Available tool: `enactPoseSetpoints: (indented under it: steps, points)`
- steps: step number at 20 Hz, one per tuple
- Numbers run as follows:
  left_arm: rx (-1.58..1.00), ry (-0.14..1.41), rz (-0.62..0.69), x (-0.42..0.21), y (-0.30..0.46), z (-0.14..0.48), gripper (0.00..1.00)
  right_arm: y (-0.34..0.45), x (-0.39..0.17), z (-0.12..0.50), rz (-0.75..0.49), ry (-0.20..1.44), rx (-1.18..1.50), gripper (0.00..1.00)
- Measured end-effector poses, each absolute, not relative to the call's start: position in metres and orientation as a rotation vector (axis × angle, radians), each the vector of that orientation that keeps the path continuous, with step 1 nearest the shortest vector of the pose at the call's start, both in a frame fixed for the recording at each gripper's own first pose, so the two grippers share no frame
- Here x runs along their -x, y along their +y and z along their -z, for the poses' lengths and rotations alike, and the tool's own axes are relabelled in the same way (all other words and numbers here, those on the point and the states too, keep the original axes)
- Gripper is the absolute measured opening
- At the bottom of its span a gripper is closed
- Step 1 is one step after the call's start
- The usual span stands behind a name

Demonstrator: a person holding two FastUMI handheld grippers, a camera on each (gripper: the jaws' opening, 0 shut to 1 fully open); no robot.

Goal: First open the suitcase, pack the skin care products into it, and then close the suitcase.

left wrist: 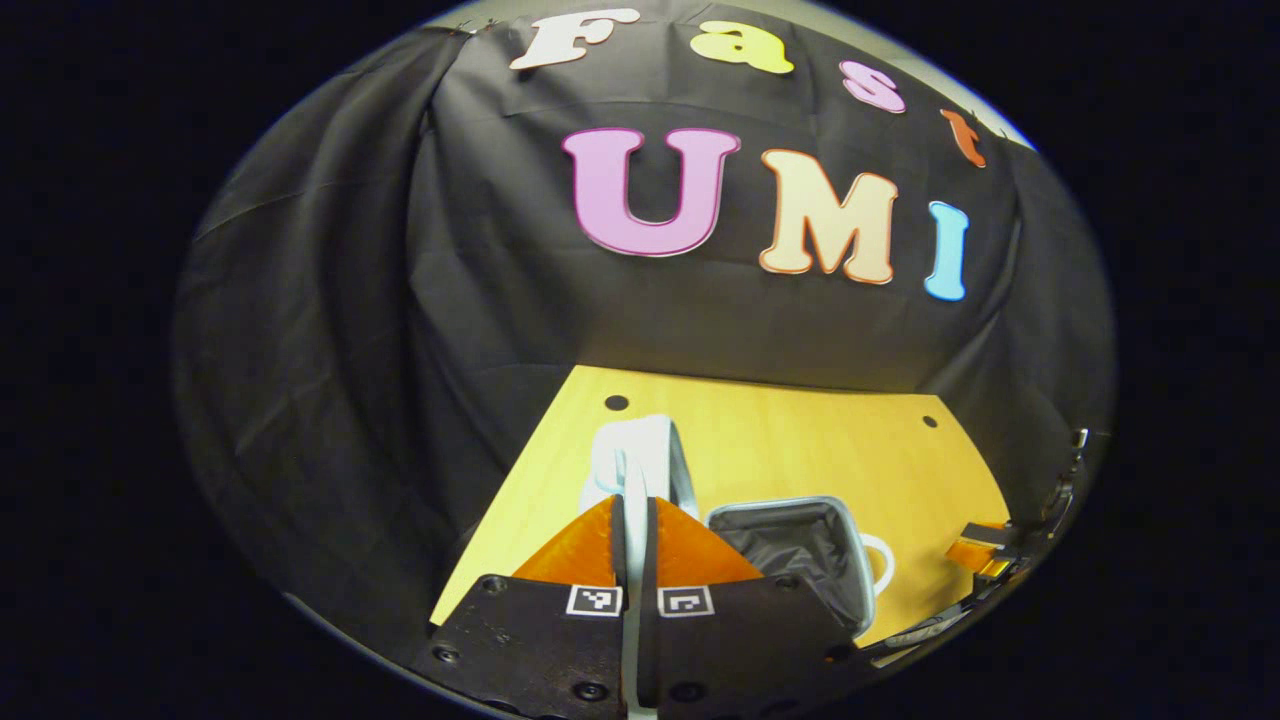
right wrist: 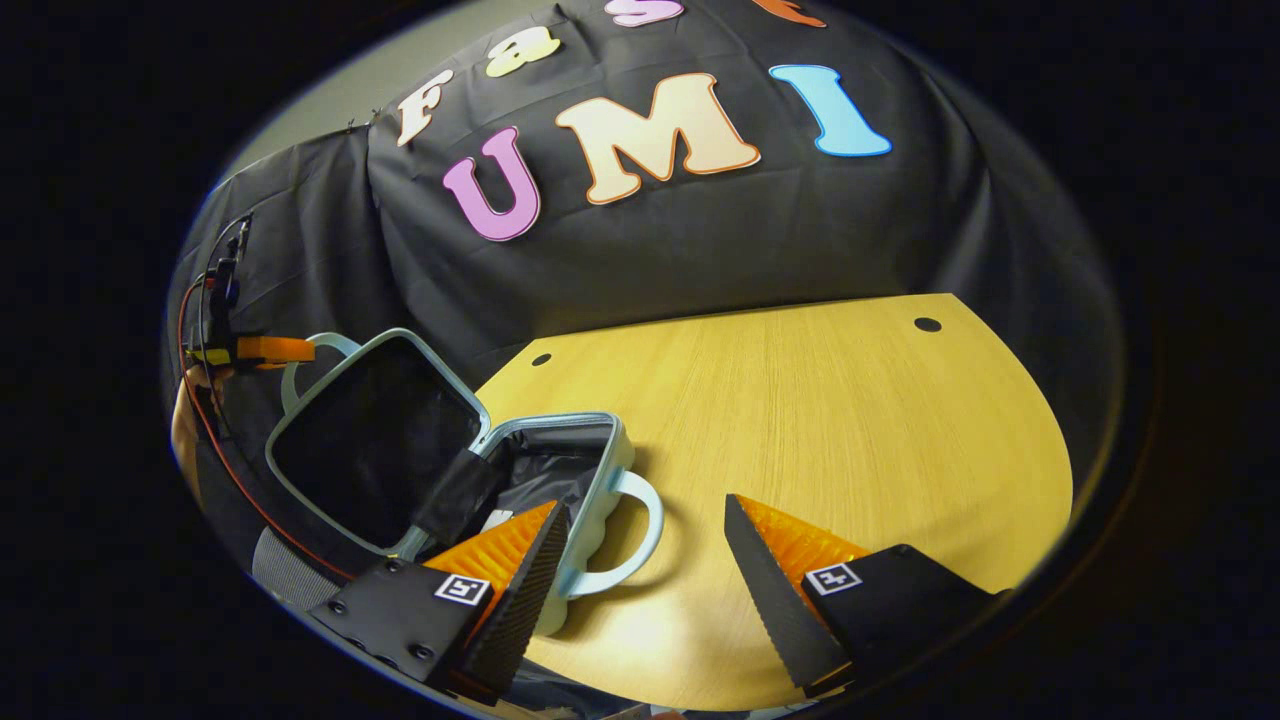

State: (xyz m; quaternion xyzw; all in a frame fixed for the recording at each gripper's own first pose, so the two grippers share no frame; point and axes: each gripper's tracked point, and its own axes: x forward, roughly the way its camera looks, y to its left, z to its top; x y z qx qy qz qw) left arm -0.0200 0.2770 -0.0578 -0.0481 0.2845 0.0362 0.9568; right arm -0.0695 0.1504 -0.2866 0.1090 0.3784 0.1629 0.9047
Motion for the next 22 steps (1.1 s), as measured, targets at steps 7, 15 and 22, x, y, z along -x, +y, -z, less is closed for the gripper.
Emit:
enactPoseSetpoints:
  steps: [7, 15, 22]
  points:
    - [0.14, 0.559, 0.077, 0.004, 0.193, 0.056, 0.0, 0.121, 0.069, 0.279, -0.32, 0.764, -0.246, 0.98]
    - [0.19, 0.567, 0.205, -0.007, 0.114, 0.074, 0.0, 0.083, 0.073, 0.276, -0.301, 0.762, -0.222, 0.98]
    - [0.225, 0.633, 0.306, 0.0, 0.039, 0.115, 0.0, 0.053, 0.066, 0.267, -0.259, 0.739, -0.226, 0.98]
